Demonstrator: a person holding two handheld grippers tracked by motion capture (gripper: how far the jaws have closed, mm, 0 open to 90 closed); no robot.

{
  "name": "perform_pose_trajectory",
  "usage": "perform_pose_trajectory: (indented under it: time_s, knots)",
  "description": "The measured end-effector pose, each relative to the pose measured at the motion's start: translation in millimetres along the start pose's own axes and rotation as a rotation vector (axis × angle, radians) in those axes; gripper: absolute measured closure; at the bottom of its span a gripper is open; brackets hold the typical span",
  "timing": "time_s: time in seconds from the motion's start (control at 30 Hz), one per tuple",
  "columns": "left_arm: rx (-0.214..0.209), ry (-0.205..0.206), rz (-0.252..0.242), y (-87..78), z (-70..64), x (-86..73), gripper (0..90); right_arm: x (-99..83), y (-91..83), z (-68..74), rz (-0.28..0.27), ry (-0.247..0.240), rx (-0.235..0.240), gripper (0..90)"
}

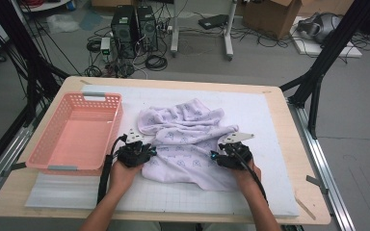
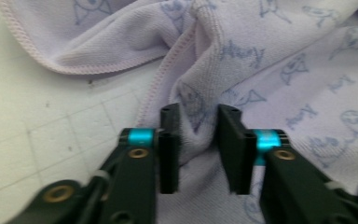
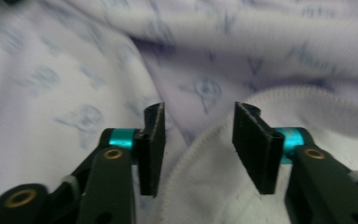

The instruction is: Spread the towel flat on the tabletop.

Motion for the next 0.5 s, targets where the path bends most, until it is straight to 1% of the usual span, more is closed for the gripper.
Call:
perform_pose_trajectory:
  time_s: [0.03, 0.07, 0.1, 0.13, 0.17, 0.2, 0.27, 0.3, 0.33, 0.4, 0.43, 0.47, 0.5]
  knots:
    - [-0.003, -0.003, -0.001, -0.5, 0.4, 0.2, 80.8, -4.5, 2.8, -4.9, 0.020, 0.016, -0.015, 70.6]
    - [-0.005, -0.007, -0.011, -0.1, 0.3, 1.1, 80.8, -4.5, 2.8, -4.9, 0.020, 0.016, -0.015, 70.6]
    - [-0.006, -0.007, -0.018, -0.1, 0.8, 2.2, 81.8, -8.3, 1.7, -12.8, 0.034, -0.001, -0.053, 84.3]
    - [-0.008, -0.016, -0.038, 0.0, 1.8, 4.3, 81.8, -8.3, 1.7, -12.8, 0.034, -0.001, -0.053, 84.3]
    - [-0.011, -0.031, -0.057, 0.0, 3.2, 7.0, 81.9, -10.1, 1.5, -18.1, 0.036, 0.009, -0.058, 85.2]
    - [-0.013, -0.047, -0.074, 0.5, 5.0, 10.4, 81.9, -13.0, 1.5, -30.6, 0.038, 0.026, -0.086, 86.0]
    - [-0.013, -0.058, -0.092, 2.5, 8.6, 17.5, 81.8, -14.4, 3.4, -47.0, 0.035, 0.048, -0.116, 86.4]
    - [-0.014, -0.056, -0.095, 4.2, 9.7, 20.8, 81.8, -14.4, 3.4, -47.0, 0.035, 0.048, -0.116, 86.4]
    - [-0.014, -0.059, -0.114, 6.5, 9.7, 23.7, 81.8, -14.8, 4.5, -56.4, 0.026, 0.067, -0.134, 86.7]
    - [-0.025, -0.049, -0.094, 13.6, 7.9, 28.1, 81.7, -15.8, 7.0, -73.6, 0.017, 0.096, -0.169, 86.9]
    - [-0.030, -0.047, -0.087, 18.0, 5.9, 29.5, 81.5, -16.2, 10.5, -87.9, 0.004, 0.110, -0.212, 87.1]
    - [-0.037, -0.043, -0.083, 21.9, 3.9, 30.1, 81.5, -16.2, 10.5, -87.9, 0.004, 0.110, -0.212, 87.1]
    - [-0.039, -0.039, -0.074, 25.7, 2.0, 30.1, 81.3, -16.3, 12.4, -93.5, -0.002, 0.106, -0.246, 87.1]
Point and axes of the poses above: each handheld gripper's, and its own axes: y roughly forward along the jaws, x roughly out of its top, z roughly to its left, the point moved 5 cm from there along y, roughly forward along the jaws, and after that the axes turned 11 degrees about -x, right-handed, at the moved point
